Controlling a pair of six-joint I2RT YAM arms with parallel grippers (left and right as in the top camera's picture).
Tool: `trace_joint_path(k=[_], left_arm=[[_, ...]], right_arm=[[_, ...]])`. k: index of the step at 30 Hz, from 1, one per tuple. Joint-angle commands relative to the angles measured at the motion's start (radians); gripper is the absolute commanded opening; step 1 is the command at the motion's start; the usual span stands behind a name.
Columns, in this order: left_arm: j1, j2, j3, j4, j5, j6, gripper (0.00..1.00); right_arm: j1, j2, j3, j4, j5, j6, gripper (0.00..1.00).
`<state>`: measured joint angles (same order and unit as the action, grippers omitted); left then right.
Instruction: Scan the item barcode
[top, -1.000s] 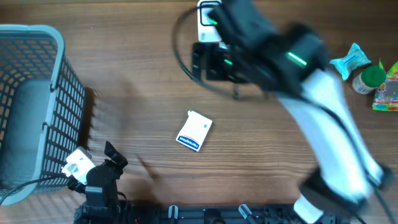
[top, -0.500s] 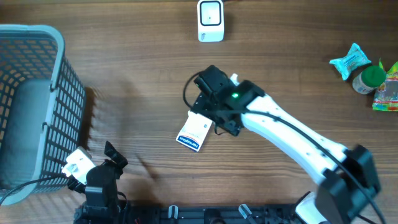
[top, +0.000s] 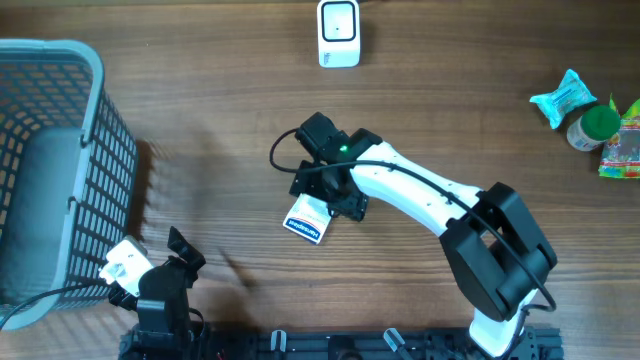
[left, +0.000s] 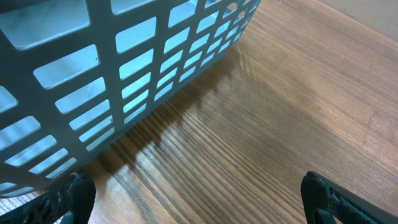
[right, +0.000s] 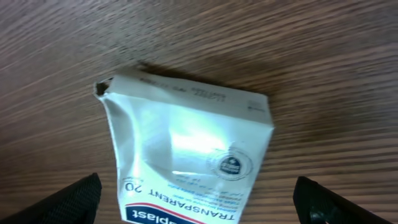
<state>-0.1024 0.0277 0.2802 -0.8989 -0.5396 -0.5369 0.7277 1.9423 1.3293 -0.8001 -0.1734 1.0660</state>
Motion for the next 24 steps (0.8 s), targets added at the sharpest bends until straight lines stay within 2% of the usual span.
trace_joint_path(k=[1, 9, 14, 18, 24], left_arm=[[0.005, -0.004, 0.000, -0.001, 0.001, -0.002, 1.00], [0.005, -0.004, 0.000, -0.001, 0.001, -0.002, 1.00], [0.005, -0.004, 0.000, -0.001, 0.001, -0.002, 1.00], [0.005, -0.004, 0.000, -0.001, 0.001, -0.002, 1.00], [0.005, -0.004, 0.000, -0.001, 0.001, -0.002, 1.00]], right_arm=[[-0.002, 0.039, 0.008, 0.007, 0.061, -0.020, 0.99], [0.008, 0.111, 0.009, 0.093, 0.040, -0.073, 0.99], [0.008, 0.109, 0.226, -0.069, 0.017, -0.176, 0.99], [0.019, 0.159, 0.233, -0.060, 0.064, -0.174, 1.00], [0.026, 0.195, 0.233, -0.143, 0.122, -0.176, 0.99]])
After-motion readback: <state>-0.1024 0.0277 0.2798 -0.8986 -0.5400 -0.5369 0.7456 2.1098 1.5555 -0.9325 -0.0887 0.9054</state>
